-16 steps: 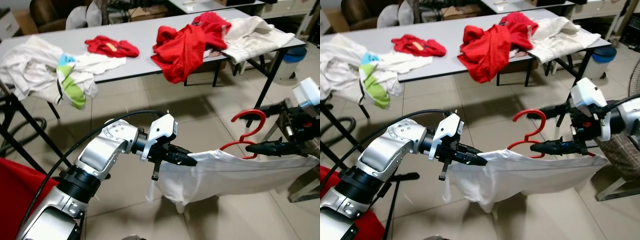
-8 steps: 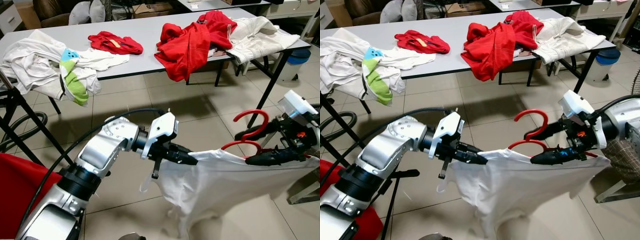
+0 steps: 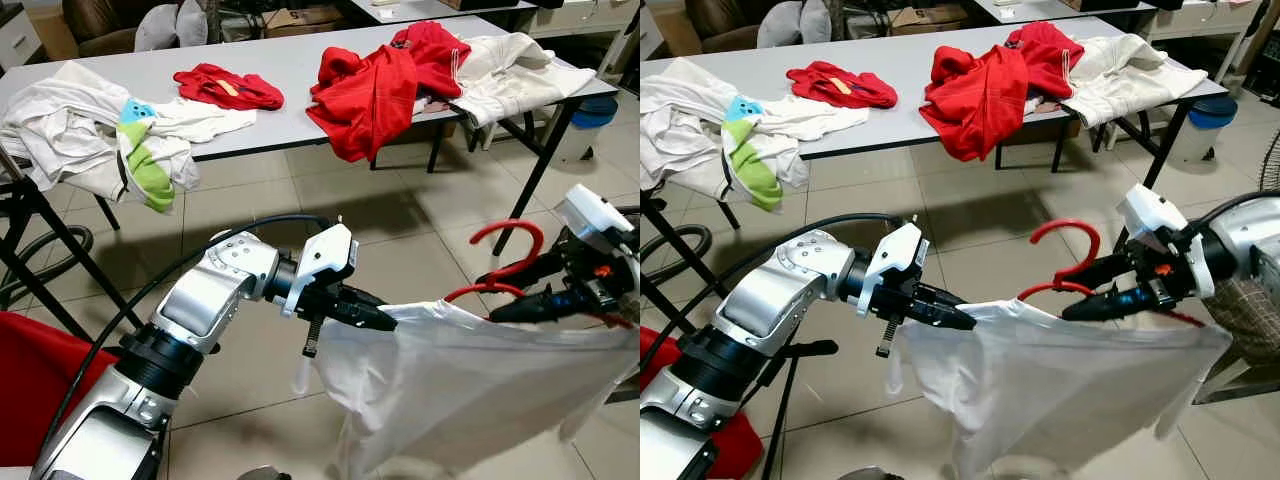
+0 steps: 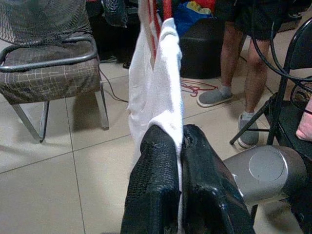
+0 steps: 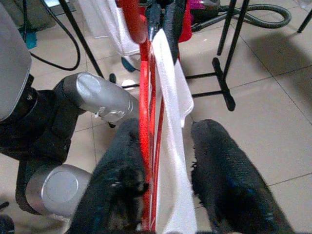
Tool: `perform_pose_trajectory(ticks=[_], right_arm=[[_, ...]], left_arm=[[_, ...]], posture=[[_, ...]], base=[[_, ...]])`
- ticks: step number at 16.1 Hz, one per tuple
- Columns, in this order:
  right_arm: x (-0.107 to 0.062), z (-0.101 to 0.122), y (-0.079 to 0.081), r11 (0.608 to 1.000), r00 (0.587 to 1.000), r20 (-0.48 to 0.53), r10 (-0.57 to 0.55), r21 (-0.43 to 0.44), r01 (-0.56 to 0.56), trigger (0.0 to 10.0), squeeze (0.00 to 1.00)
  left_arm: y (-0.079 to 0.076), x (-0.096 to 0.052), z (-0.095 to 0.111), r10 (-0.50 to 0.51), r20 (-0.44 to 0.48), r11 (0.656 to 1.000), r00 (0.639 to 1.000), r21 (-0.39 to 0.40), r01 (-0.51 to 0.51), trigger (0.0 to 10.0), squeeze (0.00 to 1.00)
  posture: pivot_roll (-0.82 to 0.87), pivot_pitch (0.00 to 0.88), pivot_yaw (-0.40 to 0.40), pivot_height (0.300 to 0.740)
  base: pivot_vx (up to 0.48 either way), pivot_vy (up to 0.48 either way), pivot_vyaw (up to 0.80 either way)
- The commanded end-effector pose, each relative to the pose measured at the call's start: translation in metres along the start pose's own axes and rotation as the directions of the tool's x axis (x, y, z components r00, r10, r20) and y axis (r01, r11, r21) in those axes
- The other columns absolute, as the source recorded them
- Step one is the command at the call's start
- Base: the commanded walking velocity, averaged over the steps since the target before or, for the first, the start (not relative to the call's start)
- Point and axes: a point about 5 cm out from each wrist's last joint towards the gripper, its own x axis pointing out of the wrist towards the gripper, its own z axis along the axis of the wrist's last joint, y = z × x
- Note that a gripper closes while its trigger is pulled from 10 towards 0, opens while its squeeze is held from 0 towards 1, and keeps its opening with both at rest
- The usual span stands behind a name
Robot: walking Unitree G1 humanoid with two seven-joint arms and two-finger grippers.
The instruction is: Hang hanger
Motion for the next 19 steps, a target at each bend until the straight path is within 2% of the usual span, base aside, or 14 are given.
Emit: perform_pose_trajectory(ticks=[1, 5, 8, 10, 11, 12, 14, 15, 19], right_arm=[[0.0, 0.004, -0.001, 1.0, 1.0, -0.015, 0.006, -0.023, -0.006, 0.0, 0.0], [0.002, -0.001, -0.007, 0.999, 0.999, -0.011, -0.032, -0.034, 0.032, 0.0, 0.0], [0.008, -0.002, -0.004, 0.998, 0.999, 0.028, -0.043, -0.038, 0.044, 0.0, 0.0], [0.01, -0.001, -0.001, 0.998, 0.994, 0.096, -0.05, -0.026, 0.053, 0.0, 0.0], [0.009, -0.001, 0.0, 0.998, 0.992, 0.116, -0.05, -0.017, 0.052, 0.0, 0.0], [0.007, 0.0, 0.002, 0.999, 0.99, 0.128, -0.05, -0.013, 0.052, 0.0, 0.0], [0.003, 0.0, 0.006, 0.999, 0.989, 0.138, -0.052, -0.003, 0.053, 0.0, 0.0], [0.003, -0.002, 0.007, 0.998, 0.99, 0.132, -0.056, 0.0, 0.056, 0.0, 0.0], [0.001, -0.006, 0.009, 0.994, 0.986, 0.124, -0.108, 0.018, 0.106, 0.0, 0.0]], left_arm=[[0.002, -0.001, 0.01, -0.011, 0.008, 0.999, 1.0, 0.038, 0.011, 0.0, 0.0], [0.001, -0.001, 0.013, -0.02, 0.037, 1.0, 0.999, 0.019, 0.019, 0.0, 0.0], [0.001, 0.0, 0.013, -0.021, 0.041, 1.0, 0.999, 0.014, 0.021, 0.0, 0.0], [0.002, -0.001, 0.014, -0.013, 0.059, 1.0, 0.998, 0.016, 0.012, 0.0, 0.0], [0.004, 0.0, 0.014, 0.013, 0.072, 1.0, 0.997, 0.023, -0.015, 3.6, 0.0], [0.006, 0.0, 0.014, 0.038, 0.095, 0.999, 0.995, 0.032, -0.041, 10.0, 0.0], [0.005, -0.001, 0.017, 0.0, 0.181, 1.0, 0.984, -0.012, 0.002, 10.0, 0.0], [0.005, -0.002, 0.016, 0.0, 0.179, 1.0, 0.984, -0.018, 0.003, 10.0, 1.0], [0.008, -0.008, 0.015, 0.019, 0.177, 1.0, 0.984, -0.006, -0.018, 10.0, 1.0]], posture=[[-0.17, 0.0, 0.053, 0.74], [-0.17, 0.0, 0.055, 0.74], [-0.17, 0.0, 0.06, 0.74], [-0.18, 0.0, 0.065, 0.74], [-0.18, 0.0, 0.065, 0.74], [-0.18, 0.0, 0.065, 0.74], [-0.19, 0.0, 0.068, 0.74], [-0.19, 0.0, 0.07, 0.74], [-0.19, 0.0, 0.072, 0.74]], base=[[0.0, 0.0, 0.0], [0.0, 0.0, 0.0], [0.0, 0.0, 0.0], [0.0, 0.0, 0.0], [0.0, 0.0, 0.0], [0.0, 0.0, 0.0], [0.0, 0.0, 0.0], [0.0, 0.0, 0.0], [0.0, 0.0, 0.0]])
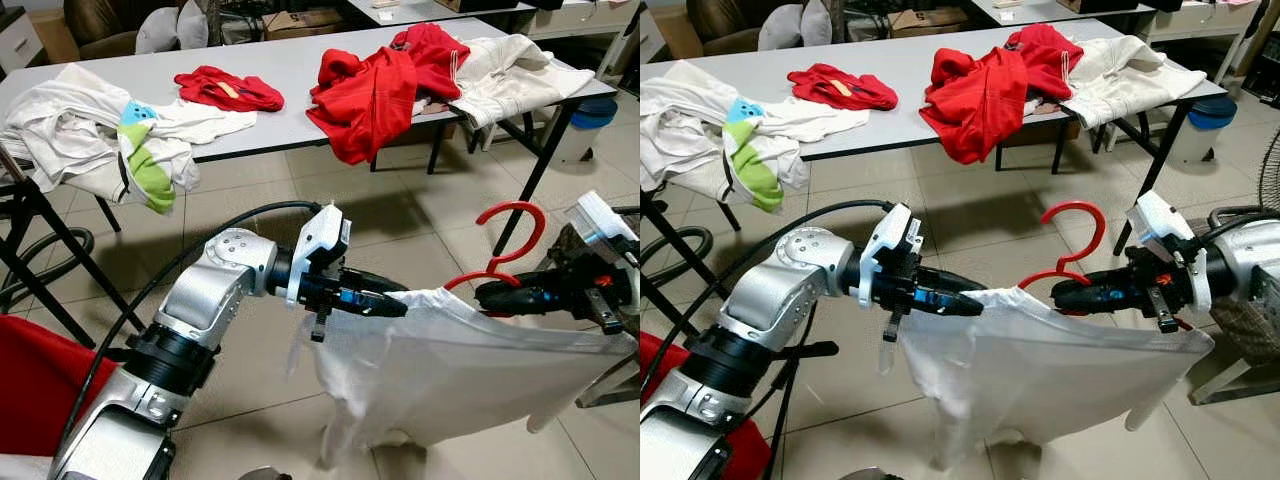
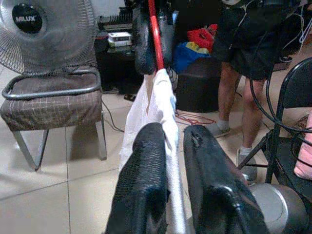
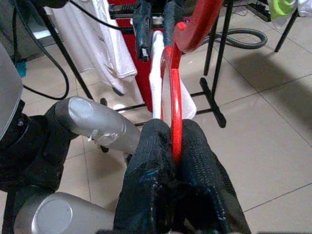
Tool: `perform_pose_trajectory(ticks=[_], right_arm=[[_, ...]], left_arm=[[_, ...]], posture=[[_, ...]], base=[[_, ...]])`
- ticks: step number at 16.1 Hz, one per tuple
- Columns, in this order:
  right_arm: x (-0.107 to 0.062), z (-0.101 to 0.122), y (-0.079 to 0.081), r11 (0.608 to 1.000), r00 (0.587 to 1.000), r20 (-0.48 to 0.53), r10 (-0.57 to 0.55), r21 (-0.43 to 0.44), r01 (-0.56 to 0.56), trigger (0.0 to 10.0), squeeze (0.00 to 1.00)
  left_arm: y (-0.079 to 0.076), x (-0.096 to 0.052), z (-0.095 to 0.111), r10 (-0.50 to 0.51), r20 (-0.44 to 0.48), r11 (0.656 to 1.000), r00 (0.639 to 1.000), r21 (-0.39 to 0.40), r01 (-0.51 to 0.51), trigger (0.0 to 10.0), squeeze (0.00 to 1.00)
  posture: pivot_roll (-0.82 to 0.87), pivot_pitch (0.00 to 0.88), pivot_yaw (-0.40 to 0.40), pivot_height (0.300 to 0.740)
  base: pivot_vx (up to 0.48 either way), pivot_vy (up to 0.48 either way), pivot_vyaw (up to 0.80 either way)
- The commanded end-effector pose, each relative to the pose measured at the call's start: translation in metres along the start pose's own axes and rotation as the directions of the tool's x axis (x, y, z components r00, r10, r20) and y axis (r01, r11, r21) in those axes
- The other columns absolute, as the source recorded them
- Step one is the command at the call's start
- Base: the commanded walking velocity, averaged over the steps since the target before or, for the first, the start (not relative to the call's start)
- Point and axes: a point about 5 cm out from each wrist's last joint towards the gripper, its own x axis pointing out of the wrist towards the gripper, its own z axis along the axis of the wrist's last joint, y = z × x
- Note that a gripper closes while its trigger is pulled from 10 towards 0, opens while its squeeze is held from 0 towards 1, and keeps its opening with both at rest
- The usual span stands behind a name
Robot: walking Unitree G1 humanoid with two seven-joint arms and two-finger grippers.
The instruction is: Hang hanger
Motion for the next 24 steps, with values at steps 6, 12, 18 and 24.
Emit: perform_pose_trajectory(ticks=[6, 12, 18, 24], right_arm=[[-0.007, 0.001, -0.003, 0.989, 0.988, 0.035, -0.148, -0.025, 0.149, 0.0, 0.0], [-0.019, 0.003, 0.011, 0.99, 0.984, 0.112, -0.139, 0.005, 0.139, 0.0, 0.0], [-0.026, 0.009, 0.009, 0.989, 0.983, 0.115, -0.146, -0.004, 0.147, 0.0, 0.0], [-0.027, 0.012, 0.009, 0.992, 0.985, 0.116, -0.125, -0.005, 0.126, 0.0, 0.0]], left_arm=[[0.012, -0.035, 0.005, 0.217, 0.014, 0.974, 0.976, 0.06, -0.218, 10.0, 1.0], [0.015, -0.064, -0.046, 0.473, -0.107, 0.88, 0.874, 0.021, -0.474, 10.0, 0.0], [-0.005, -0.061, -0.068, 0.323, -0.113, 0.934, 0.939, -0.121, -0.336, 0.0, 0.0], [0.0, -0.063, -0.07, 0.374, -0.093, 0.914, 0.923, -0.133, -0.384, 0.0, 0.0]], posture=[[-0.18, 0.0, 0.066, 0.74], [-0.2, 0.0, 0.094, 0.74], [-0.19, 0.0, 0.089, 0.74], [-0.19, 0.0, 0.083, 0.74]], base=[[0.0, 0.0, 0.0], [0.0, 0.0, 0.0], [0.0, 0.0, 0.0], [0.0, 0.0, 0.0]])
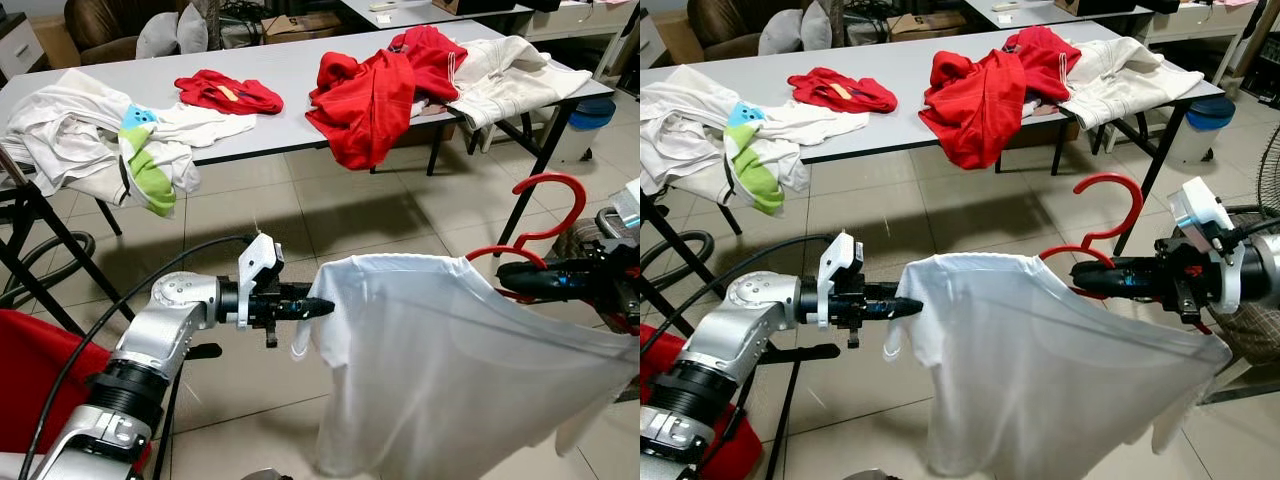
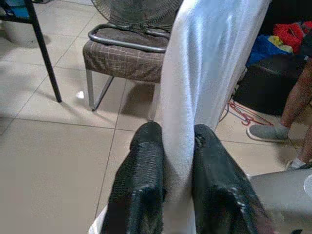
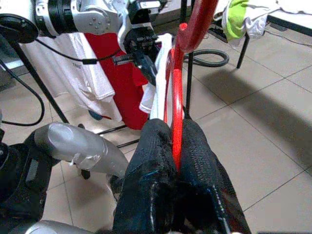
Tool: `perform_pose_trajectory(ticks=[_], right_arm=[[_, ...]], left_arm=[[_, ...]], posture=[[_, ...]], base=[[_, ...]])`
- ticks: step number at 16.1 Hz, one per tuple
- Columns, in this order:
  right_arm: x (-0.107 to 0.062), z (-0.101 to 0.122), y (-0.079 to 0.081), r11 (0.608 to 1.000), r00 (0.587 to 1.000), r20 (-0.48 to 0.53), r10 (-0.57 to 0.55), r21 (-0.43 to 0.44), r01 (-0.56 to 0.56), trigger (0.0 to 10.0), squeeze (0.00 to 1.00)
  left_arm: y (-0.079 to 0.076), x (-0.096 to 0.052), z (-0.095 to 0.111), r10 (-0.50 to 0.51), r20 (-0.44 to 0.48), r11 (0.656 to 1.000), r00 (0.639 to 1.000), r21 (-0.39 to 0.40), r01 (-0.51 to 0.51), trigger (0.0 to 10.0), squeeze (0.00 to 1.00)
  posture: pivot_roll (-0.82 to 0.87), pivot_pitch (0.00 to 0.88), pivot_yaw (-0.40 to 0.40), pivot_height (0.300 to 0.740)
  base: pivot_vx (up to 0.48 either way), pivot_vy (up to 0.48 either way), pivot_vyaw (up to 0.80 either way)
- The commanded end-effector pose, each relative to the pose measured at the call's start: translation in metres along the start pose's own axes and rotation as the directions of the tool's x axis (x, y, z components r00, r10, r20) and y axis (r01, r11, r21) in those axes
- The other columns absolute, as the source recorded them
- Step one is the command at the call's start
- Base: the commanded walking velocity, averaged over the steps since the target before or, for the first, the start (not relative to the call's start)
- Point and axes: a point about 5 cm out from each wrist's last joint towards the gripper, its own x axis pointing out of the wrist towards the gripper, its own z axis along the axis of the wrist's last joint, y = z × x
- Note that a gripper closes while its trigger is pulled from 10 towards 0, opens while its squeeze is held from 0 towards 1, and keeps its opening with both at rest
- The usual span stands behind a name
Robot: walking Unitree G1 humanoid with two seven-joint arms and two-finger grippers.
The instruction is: Hang hanger
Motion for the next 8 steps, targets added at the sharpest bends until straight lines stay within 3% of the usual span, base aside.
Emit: perform_pose_trajectory(ticks=[1, 8], right_arm=[[-0.0047, 0.0107, 0.0006, 0.999, 1.0, 0.014, 0.001, -0.037, 0.0, 0.0, 0.0], [-0.0038, 0.0099, 0.0004, 0.999, 1.0, 0.01, 0.009, -0.031, -0.009, 0.0, 0.0]], left_arm=[[0.0058, -0.0036, 0.006, 0.033, 0.014, 0.999, 0.999, 0.021, -0.033, 0.0, 0.0], [0.0111, -0.0075, 0.006, 0.074, 0.05, 0.997, 0.996, 0.001, -0.074, 0.0, 0.0]], posture=[[-0.19, 0.0, 0.085, 0.74], [-0.19, 0.0, 0.085, 0.74]], base=[[0.0, 0.0, 0.0], [0.0, 0.0, 0.0]])
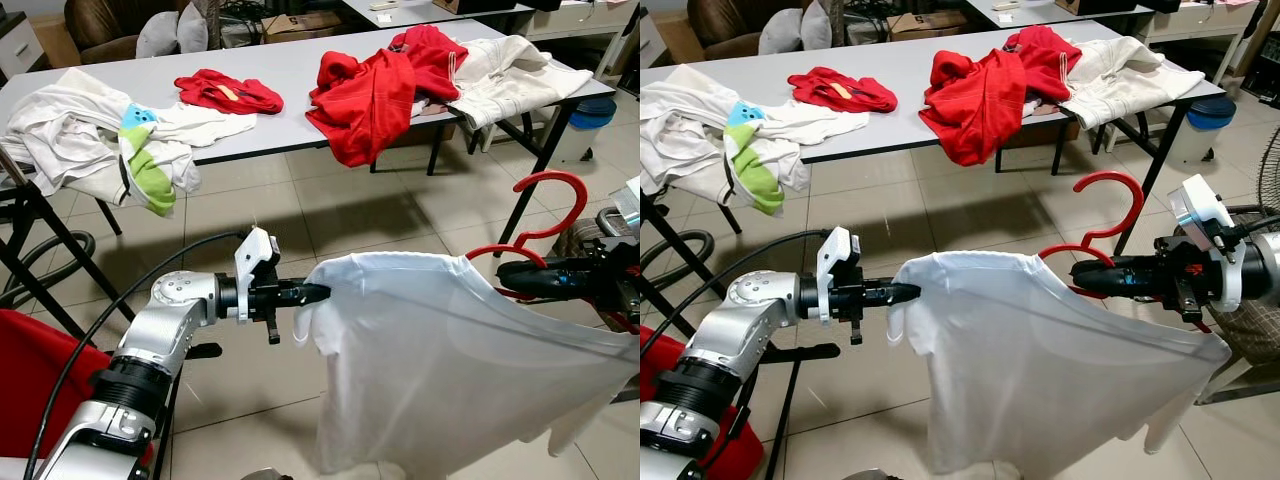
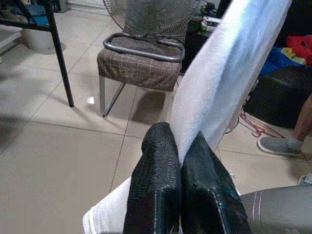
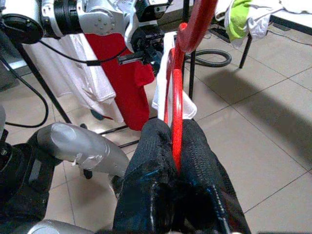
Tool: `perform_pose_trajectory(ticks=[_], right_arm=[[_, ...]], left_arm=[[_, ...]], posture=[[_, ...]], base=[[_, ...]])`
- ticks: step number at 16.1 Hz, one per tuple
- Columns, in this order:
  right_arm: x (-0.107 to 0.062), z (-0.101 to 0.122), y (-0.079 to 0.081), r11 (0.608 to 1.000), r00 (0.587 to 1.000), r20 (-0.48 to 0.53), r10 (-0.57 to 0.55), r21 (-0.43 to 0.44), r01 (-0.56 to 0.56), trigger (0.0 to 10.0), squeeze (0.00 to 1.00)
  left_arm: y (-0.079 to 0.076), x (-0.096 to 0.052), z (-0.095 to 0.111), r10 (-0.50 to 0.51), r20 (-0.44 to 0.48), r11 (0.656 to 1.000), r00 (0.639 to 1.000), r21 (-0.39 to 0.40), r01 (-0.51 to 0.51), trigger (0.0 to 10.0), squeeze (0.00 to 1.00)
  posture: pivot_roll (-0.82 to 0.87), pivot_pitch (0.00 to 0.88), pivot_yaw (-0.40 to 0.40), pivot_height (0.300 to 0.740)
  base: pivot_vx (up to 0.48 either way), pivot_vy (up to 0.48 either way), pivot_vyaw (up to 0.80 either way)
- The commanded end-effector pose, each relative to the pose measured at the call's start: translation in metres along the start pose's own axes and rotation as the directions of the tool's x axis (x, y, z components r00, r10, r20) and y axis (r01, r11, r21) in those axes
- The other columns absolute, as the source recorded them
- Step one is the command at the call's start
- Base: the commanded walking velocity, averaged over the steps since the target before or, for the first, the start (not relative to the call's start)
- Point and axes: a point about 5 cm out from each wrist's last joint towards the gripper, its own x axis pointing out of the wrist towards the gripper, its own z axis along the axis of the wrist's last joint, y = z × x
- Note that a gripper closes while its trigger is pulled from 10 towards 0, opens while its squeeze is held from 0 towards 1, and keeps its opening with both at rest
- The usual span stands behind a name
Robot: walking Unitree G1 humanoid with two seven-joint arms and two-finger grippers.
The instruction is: Hang hanger
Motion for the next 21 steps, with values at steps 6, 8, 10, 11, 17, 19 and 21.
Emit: perform_pose_trajectory(ticks=[6, 8, 10, 11, 17, 19, 21], right_arm=[[-0.008, 0.009, -0.003, 1.0, 1.0, -0.005, -0.006, -0.03, 0.005, 0.0, 0.0], [-0.009, 0.008, -0.002, 1.0, 1.0, -0.01, -0.004, -0.027, 0.003, 0.0, 0.0], [-0.009, 0.008, -0.003, 1.0, 1.0, -0.012, -0.001, -0.025, 0.001, 0.0, 0.0], [-0.01, 0.008, -0.003, 1.0, 1.0, -0.014, 0.001, -0.025, -0.002, 0.0, 0.0], [-0.009, 0.009, -0.003, 1.0, 1.0, -0.015, 0.01, -0.026, -0.01, 0.0, 0.0], [-0.009, 0.009, -0.003, 1.0, 1.0, -0.015, 0.009, -0.027, -0.01, 0.0, 0.0], [-0.009, 0.007, -0.004, 1.0, 1.0, -0.016, -0.003, -0.026, 0.002, 0.0, 0.0]], left_arm=[[0.027, -0.038, 0.006, 0.213, 0.051, 0.977, 0.976, -0.017, -0.212, 0.0, 0.0], [0.032, -0.051, 0.006, 0.256, 0.041, 0.967, 0.966, -0.018, -0.256, 0.0, 0.0], [0.037, -0.062, 0.006, 0.293, 0.035, 0.956, 0.956, -0.021, -0.292, 0.0, 0.0], [0.038, -0.066, 0.004, 0.306, 0.02, 0.952, 0.952, -0.026, -0.305, 0.0, 0.0], [0.038, -0.062, -0.008, 0.33, -0.05, 0.944, 0.943, -0.003, -0.33, 6.5, 0.0], [0.035, -0.059, -0.006, 0.276, -0.032, 0.96, 0.961, -0.039, -0.277, 10.0, 0.0], [0.035, -0.058, -0.003, 0.266, -0.018, 0.963, 0.964, -0.03, -0.266, 10.0, 1.0]], posture=[[-0.18, 0.0, 0.069, 0.74], [-0.18, 0.0, 0.068, 0.74], [-0.18, 0.0, 0.068, 0.74], [-0.18, 0.0, 0.068, 0.74], [-0.18, 0.0, 0.067, 0.74], [-0.18, 0.0, 0.067, 0.74], [-0.18, 0.0, 0.068, 0.74]], base=[[0.0, 0.0, 0.0], [0.0, 0.0, 0.0], [0.0, 0.0, 0.0], [0.0, 0.0, 0.0], [0.0, 0.0, 0.0], [0.0, 0.0, 0.0], [0.0, 0.0, 0.0]])
